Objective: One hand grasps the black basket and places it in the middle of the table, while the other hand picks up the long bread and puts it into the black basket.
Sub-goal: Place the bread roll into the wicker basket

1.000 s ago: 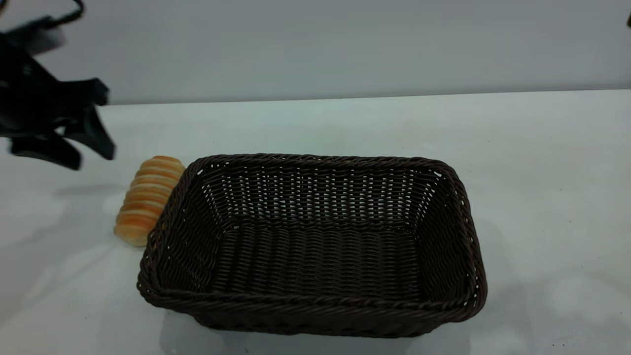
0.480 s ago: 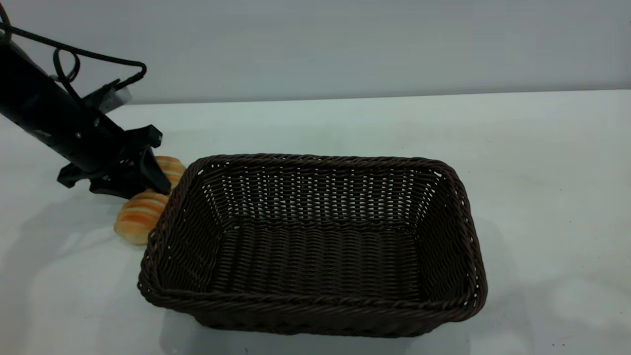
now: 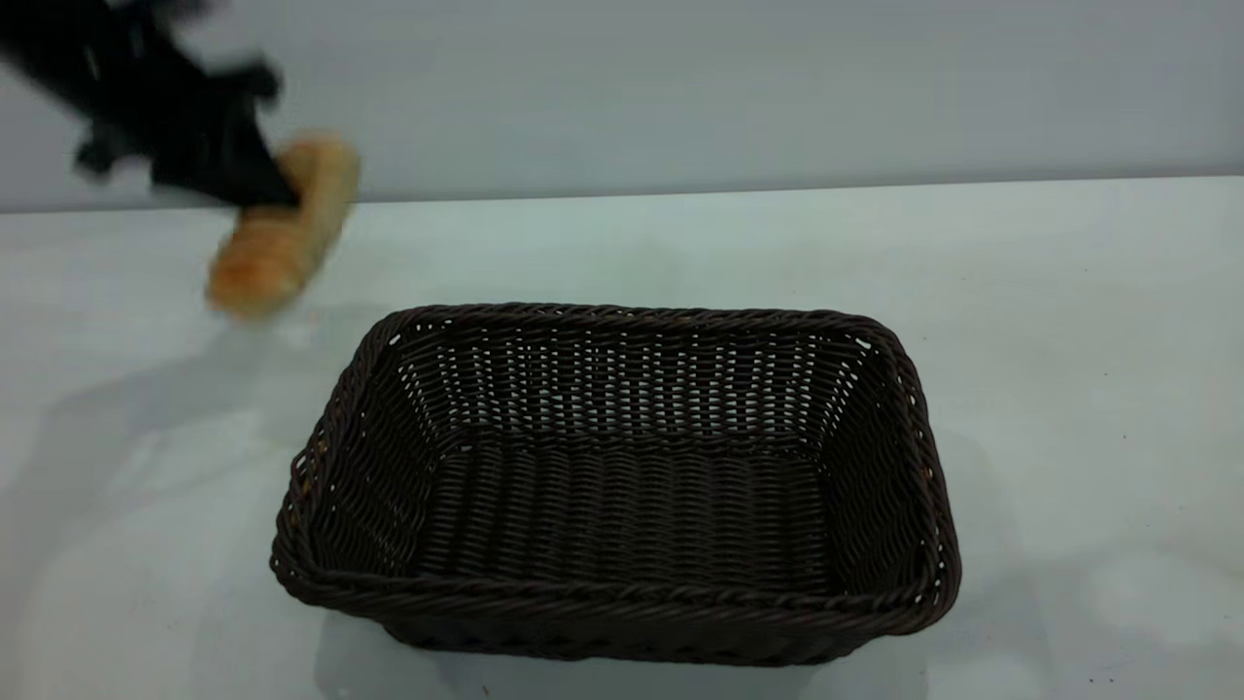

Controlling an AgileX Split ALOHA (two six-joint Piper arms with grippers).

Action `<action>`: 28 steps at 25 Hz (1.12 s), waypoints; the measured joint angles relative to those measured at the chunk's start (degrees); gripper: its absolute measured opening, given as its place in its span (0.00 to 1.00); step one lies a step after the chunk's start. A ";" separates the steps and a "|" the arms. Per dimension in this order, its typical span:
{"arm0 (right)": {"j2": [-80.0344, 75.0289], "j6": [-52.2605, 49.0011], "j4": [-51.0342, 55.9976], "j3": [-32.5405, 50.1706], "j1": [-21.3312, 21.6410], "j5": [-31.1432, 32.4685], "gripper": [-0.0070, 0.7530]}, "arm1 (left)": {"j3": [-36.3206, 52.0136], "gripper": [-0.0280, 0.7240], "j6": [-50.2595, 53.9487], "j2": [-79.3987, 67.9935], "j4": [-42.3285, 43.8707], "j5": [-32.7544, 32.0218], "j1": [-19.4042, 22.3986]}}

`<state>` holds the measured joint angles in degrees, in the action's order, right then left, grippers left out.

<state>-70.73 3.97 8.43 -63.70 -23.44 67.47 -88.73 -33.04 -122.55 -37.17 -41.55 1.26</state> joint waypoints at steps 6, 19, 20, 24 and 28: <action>0.00 0.05 0.00 0.00 0.00 -0.44 0.73 | -0.29 0.11 -1.67 4.61 3.81 -8.56 -10.80; 0.00 0.00 0.00 0.00 0.00 -0.44 0.73 | -0.29 0.12 -1.72 1.92 5.08 -11.11 -28.58; 0.00 0.04 0.00 0.00 0.00 -0.44 0.73 | -0.29 0.14 -1.72 1.91 5.08 -10.83 -28.58; 0.00 0.04 0.00 0.00 0.00 -0.44 0.73 | -0.29 0.25 -1.72 1.60 5.26 -10.17 -28.58; 0.00 0.04 0.00 0.00 0.00 -0.71 0.73 | -0.29 0.44 -1.72 1.58 5.31 -9.23 -28.58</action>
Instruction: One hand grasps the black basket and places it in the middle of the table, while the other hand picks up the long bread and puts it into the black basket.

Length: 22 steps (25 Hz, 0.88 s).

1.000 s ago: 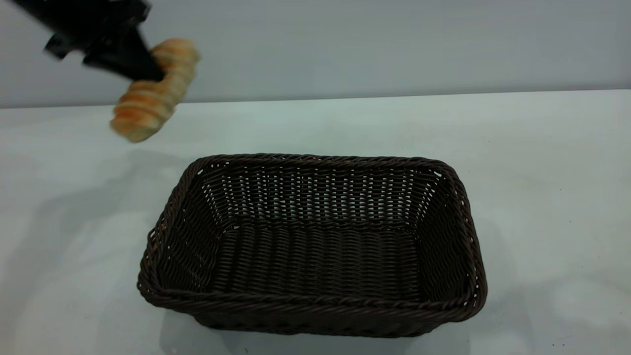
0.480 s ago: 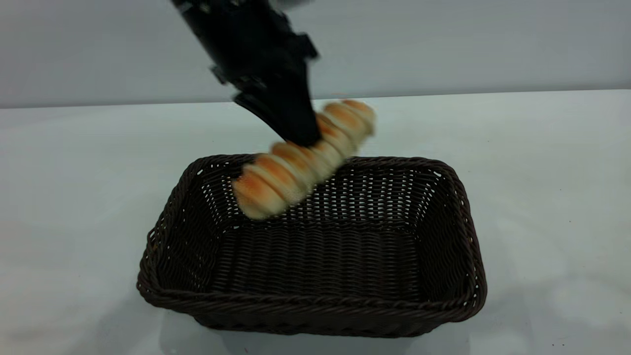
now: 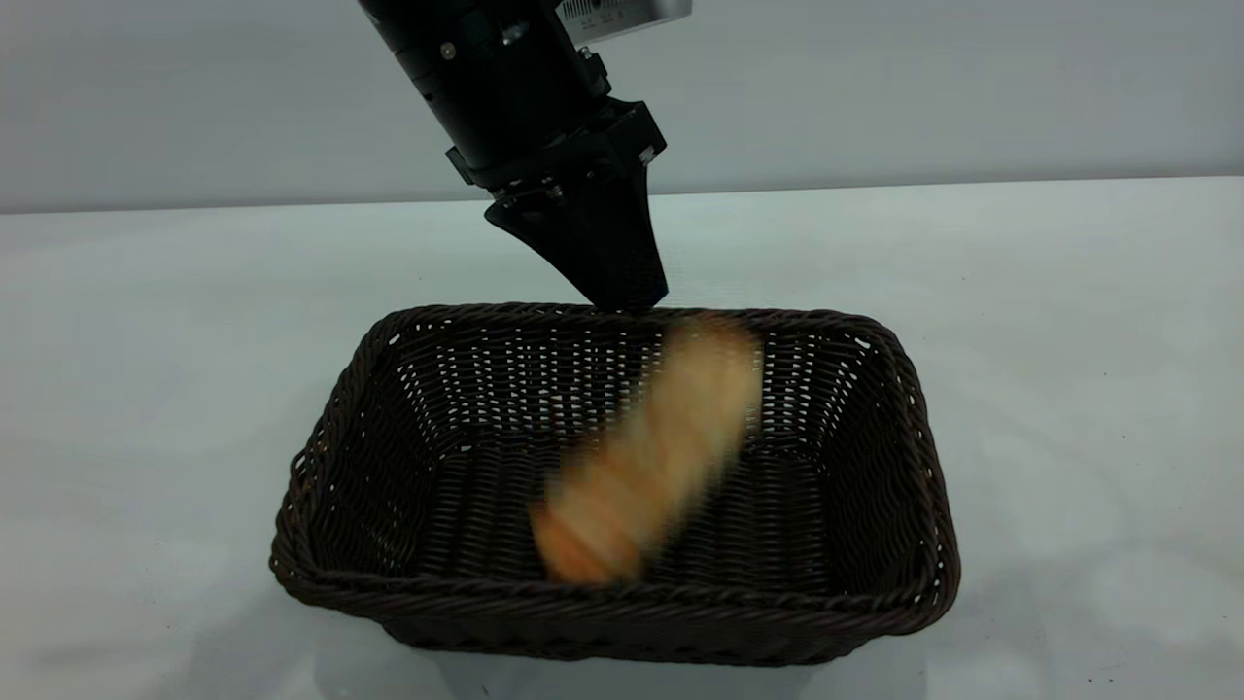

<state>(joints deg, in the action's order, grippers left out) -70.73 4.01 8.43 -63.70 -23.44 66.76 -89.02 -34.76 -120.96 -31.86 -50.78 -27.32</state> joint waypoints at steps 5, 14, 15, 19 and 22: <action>0.00 0.00 0.00 0.00 0.00 -0.30 0.73 | 0.00 0.61 0.00 0.19 2.17 0.30 0.19; 0.00 0.45 -1.93 0.00 0.00 0.75 0.73 | -7.68 0.59 22.96 11.17 29.80 -16.08 4.76; 0.00 0.45 -2.54 0.00 0.00 1.20 0.73 | -8.08 0.58 26.07 13.27 33.00 -16.08 5.36; 0.00 -0.63 -5.02 0.00 0.00 3.28 0.73 | -7.90 0.53 33.40 20.89 43.52 -16.08 6.34; 0.00 -1.22 -6.12 0.00 0.00 3.53 0.73 | -7.14 0.51 35.29 26.38 47.80 -16.08 6.39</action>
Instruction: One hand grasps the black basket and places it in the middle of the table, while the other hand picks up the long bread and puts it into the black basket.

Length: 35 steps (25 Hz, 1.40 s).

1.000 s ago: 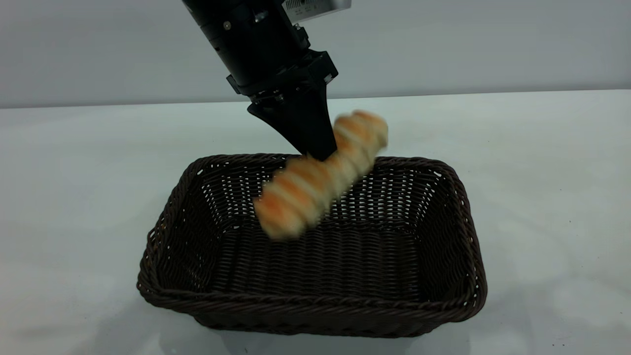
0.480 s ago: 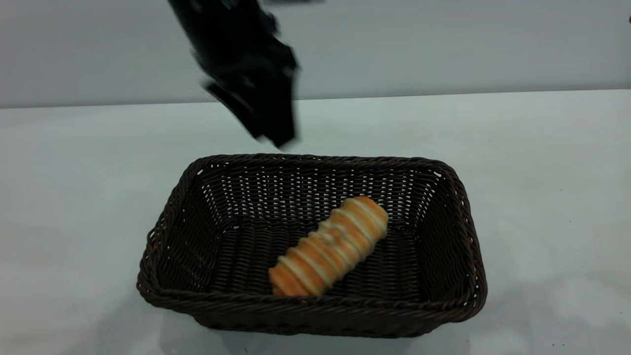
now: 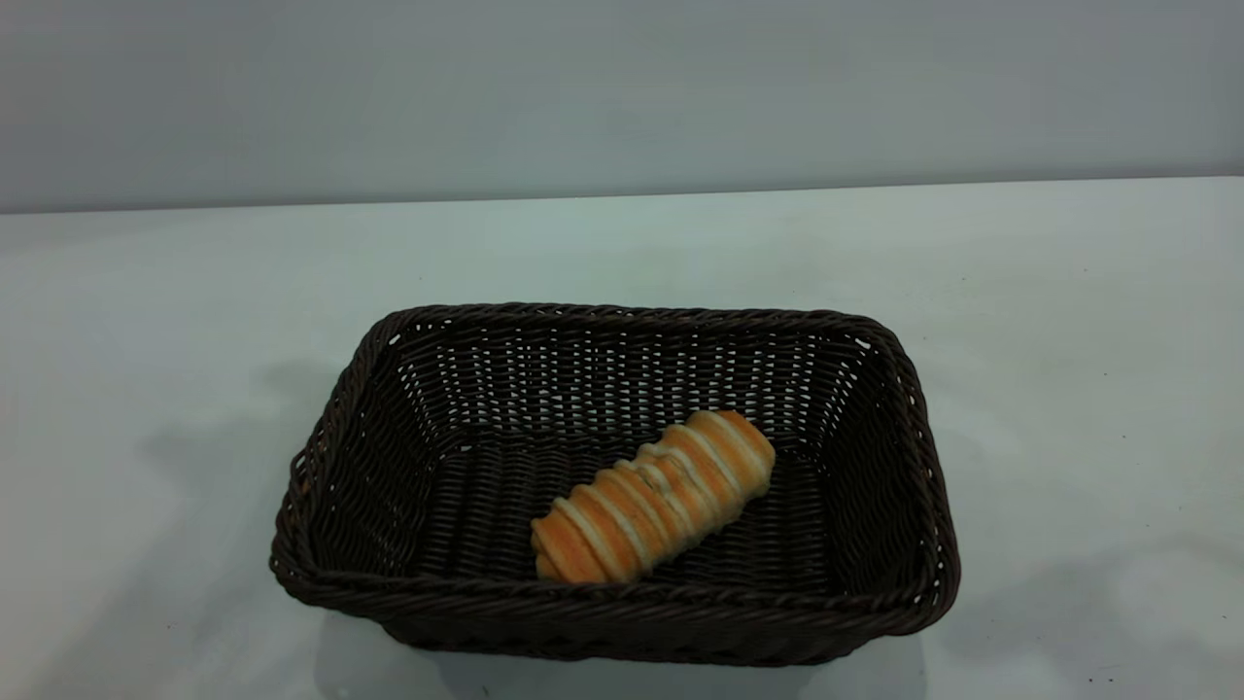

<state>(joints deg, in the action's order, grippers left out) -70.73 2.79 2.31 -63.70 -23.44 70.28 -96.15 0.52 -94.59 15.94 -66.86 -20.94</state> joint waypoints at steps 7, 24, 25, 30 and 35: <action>7.58 -1.71 -0.30 0.11 0.00 0.18 0.73 | 4.56 0.47 0.66 15.64 -1.17 0.00 0.07; 44.64 0.12 2.53 16.36 0.00 0.74 0.73 | 43.09 0.46 0.72 59.98 -7.21 0.00 0.07; 46.86 0.58 2.94 18.74 0.00 0.43 0.73 | 45.51 0.46 0.72 62.32 -7.58 0.00 0.07; 55.76 5.49 3.13 28.56 0.00 -2.27 0.73 | 55.10 0.46 0.86 72.86 -9.30 0.00 0.07; 60.69 7.71 3.15 33.99 0.00 -3.27 0.73 | 61.57 0.46 0.91 80.91 -10.22 0.00 0.07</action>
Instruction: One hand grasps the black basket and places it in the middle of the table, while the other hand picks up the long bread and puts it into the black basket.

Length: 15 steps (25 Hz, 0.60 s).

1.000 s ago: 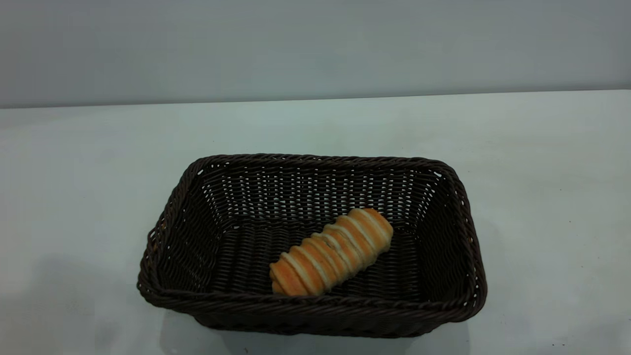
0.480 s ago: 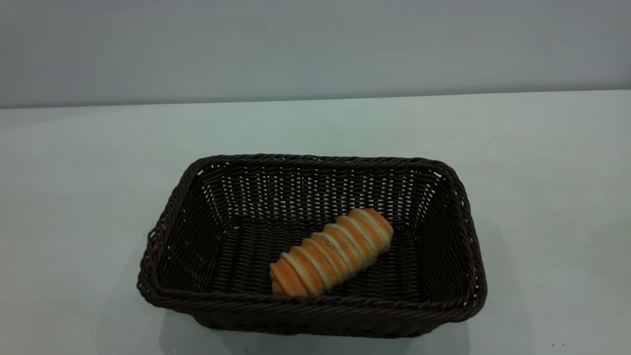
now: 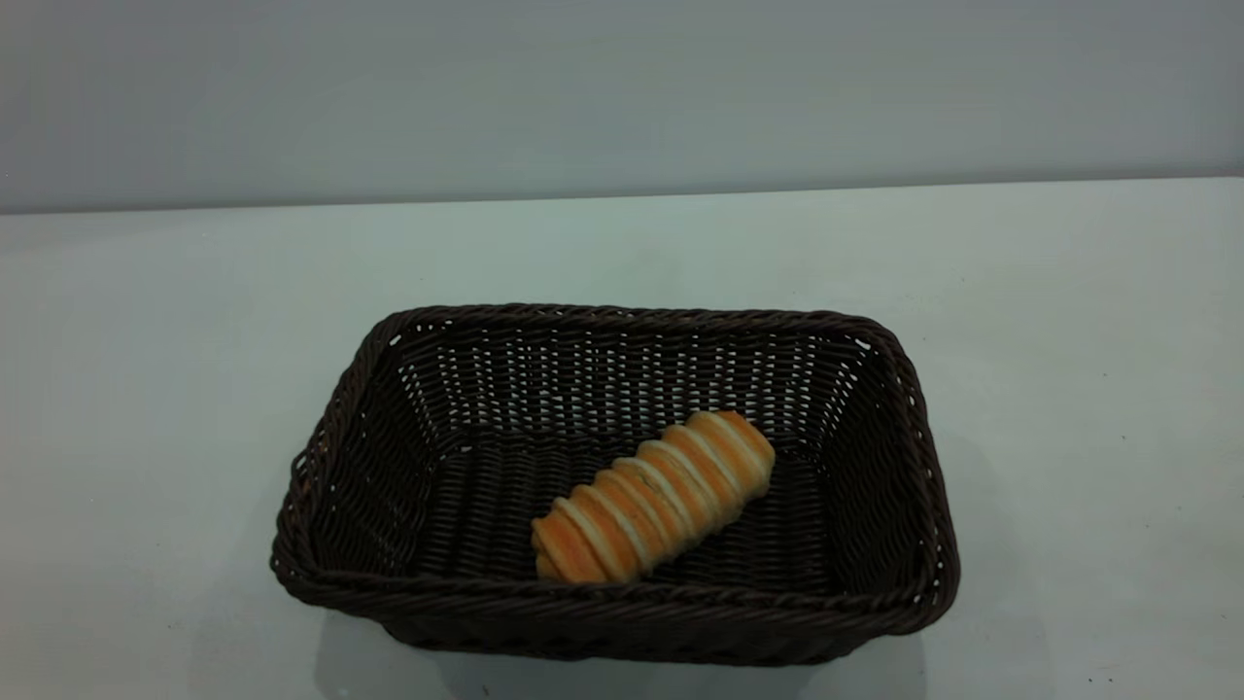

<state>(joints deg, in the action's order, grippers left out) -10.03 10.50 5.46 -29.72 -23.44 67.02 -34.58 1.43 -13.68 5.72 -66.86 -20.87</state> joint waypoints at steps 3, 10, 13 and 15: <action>0.98 0.05 0.05 1.25 0.00 -0.14 0.73 | 2.41 0.46 0.00 3.36 0.00 0.00 0.00; 0.98 0.05 0.05 1.50 0.00 -2.61 0.73 | 4.29 0.46 0.00 6.83 -3.43 0.05 0.00; 0.98 0.05 0.05 1.50 0.00 -2.61 0.73 | 4.35 0.46 0.00 6.95 -3.61 0.06 0.00; 0.98 0.05 0.05 1.61 0.00 -2.61 0.73 | 4.48 0.46 0.00 6.95 -3.61 0.23 0.00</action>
<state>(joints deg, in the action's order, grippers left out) -9.05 10.55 5.51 -28.10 -23.44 64.41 -30.10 1.43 -6.73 2.10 -66.63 -20.87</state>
